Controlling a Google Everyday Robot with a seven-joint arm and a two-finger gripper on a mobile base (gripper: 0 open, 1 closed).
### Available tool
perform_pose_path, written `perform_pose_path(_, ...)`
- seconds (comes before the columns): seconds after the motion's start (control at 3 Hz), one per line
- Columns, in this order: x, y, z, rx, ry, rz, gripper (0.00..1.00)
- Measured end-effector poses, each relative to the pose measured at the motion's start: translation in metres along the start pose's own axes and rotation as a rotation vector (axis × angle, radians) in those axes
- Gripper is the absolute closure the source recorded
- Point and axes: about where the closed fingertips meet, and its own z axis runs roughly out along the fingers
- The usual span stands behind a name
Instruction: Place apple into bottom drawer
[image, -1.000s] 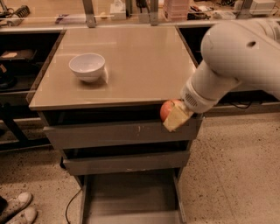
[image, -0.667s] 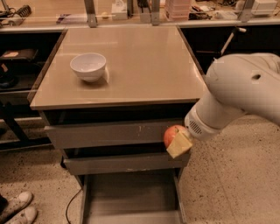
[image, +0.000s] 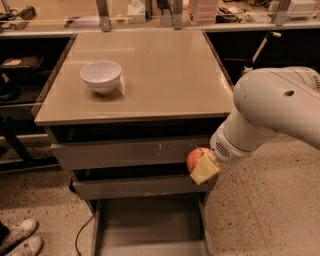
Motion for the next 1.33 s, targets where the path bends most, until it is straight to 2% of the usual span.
perform_pose_path(0.33, 0.007, 0.01, 0.023, -0.046, -0.008, 0.035, 1.0)
perform_pose_path(1.0, 0.006, 0.044, 0.129, -0.171, -0.044, 0.153, 1.0)
perform_pose_path(1.33, 0.006, 0.044, 0.129, -0.171, -0.044, 0.153, 1.0)
